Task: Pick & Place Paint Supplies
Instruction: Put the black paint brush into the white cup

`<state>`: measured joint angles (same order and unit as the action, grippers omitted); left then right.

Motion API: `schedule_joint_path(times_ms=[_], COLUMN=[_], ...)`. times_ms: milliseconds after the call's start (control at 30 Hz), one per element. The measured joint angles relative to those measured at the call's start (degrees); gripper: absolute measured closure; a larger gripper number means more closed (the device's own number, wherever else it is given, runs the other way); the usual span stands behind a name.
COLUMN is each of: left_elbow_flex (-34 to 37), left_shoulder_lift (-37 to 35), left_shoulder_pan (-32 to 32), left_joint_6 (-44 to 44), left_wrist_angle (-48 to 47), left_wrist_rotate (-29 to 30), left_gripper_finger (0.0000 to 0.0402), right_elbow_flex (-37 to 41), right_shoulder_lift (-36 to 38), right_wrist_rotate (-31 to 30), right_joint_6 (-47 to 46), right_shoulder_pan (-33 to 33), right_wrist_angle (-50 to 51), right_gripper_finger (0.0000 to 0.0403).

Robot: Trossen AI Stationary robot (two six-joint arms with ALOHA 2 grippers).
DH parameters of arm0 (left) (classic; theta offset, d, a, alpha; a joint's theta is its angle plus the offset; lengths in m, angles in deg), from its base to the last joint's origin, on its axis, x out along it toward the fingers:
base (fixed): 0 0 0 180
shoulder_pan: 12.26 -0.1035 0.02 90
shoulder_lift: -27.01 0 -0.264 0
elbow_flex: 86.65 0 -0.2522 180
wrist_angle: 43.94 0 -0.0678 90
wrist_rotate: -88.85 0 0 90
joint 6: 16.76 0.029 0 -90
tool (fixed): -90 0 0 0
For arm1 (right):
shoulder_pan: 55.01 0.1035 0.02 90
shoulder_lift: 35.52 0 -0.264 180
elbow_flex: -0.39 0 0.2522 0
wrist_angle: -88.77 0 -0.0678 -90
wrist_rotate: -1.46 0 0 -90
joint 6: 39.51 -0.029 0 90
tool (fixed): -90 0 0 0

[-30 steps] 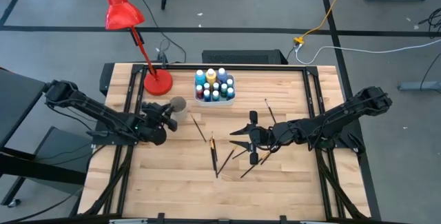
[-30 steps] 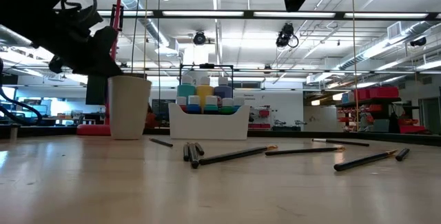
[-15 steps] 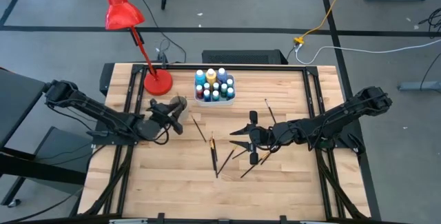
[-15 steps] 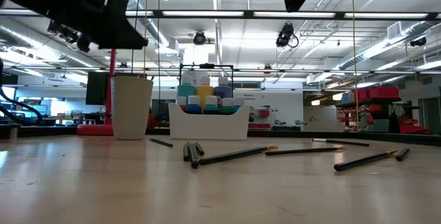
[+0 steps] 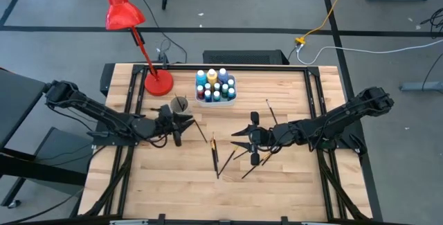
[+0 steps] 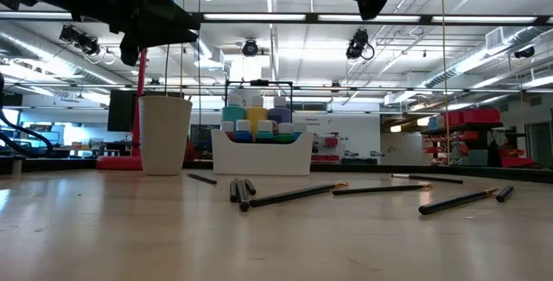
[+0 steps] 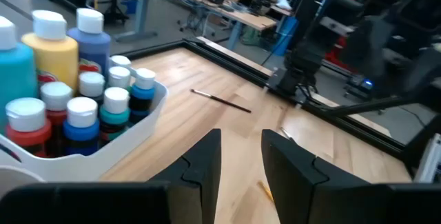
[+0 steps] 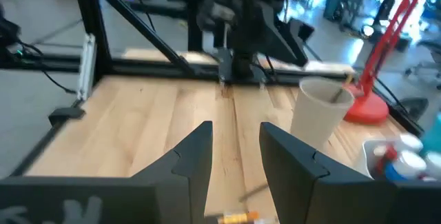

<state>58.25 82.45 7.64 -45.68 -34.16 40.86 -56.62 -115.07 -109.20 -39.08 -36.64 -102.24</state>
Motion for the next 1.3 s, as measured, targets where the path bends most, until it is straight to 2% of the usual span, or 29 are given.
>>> schedule_joint_path(times_ms=[67, 133, 233, 300, 433, 600, 733, 867, 1100, 1300], left_elbow_flex=[0.00, 0.00, 0.00, 0.00, 0.00, 0.00, 0.00, 0.00, 0.00, 0.00], left_shoulder_lift=[0.00, 0.00, 0.00, 0.00, 0.00, 0.00, 0.00, 0.00, 0.00, 0.02], left_shoulder_pan=[0.00, 0.00, 0.00, 0.00, 0.00, 0.00, 0.00, 0.00, 0.00, 0.00], left_joint_6=[-0.04, -0.44, -0.92, -0.92, -1.07, -1.10, -1.12, -1.10, -1.10, -1.10], left_wrist_angle=[0.00, -0.06, -0.07, -0.07, -0.07, -0.07, -0.07, -0.07, -0.09, -0.07], left_wrist_rotate=[-0.53, -0.60, -1.70, -2.41, -2.66, -2.66, -2.66, -2.64, -2.64, -2.42], left_gripper_finger=[0.0287, 0.0287, 0.0287, 0.0287, 0.0287, 0.0287, 0.0287, 0.0287, 0.0287, 0.0287], right_elbow_flex=[-0.02, -0.02, -0.02, -0.02, -0.02, 0.04, 2.74, 8.20, 16.10, 20.23], right_shoulder_lift=[0.00, 0.00, 0.00, 0.00, 0.00, -0.02, 0.00, 0.00, -0.02, -0.02], right_wrist_rotate=[-3.89, -10.62, -20.71, -25.21, -27.20, -25.82, -23.23, -18.98, -18.79, -16.80], right_joint_6=[-1.31, -4.43, -12.30, -18.54, -29.87, -42.01, -43.46, -42.77, -39.99, -34.91], right_shoulder_pan=[0.02, -0.11, -1.01, -2.06, -5.07, -11.21, -16.34, -20.71, -25.91, -28.95], right_wrist_angle=[3.72, 9.05, 20.99, 29.28, 41.68, 50.48, 49.89, 42.31, 29.87, 19.05], right_gripper_finger=[0.0277, 0.0277, 0.0277, 0.0277, 0.0277, 0.0277, 0.0275, 0.0256, 0.0204, 0.0194])
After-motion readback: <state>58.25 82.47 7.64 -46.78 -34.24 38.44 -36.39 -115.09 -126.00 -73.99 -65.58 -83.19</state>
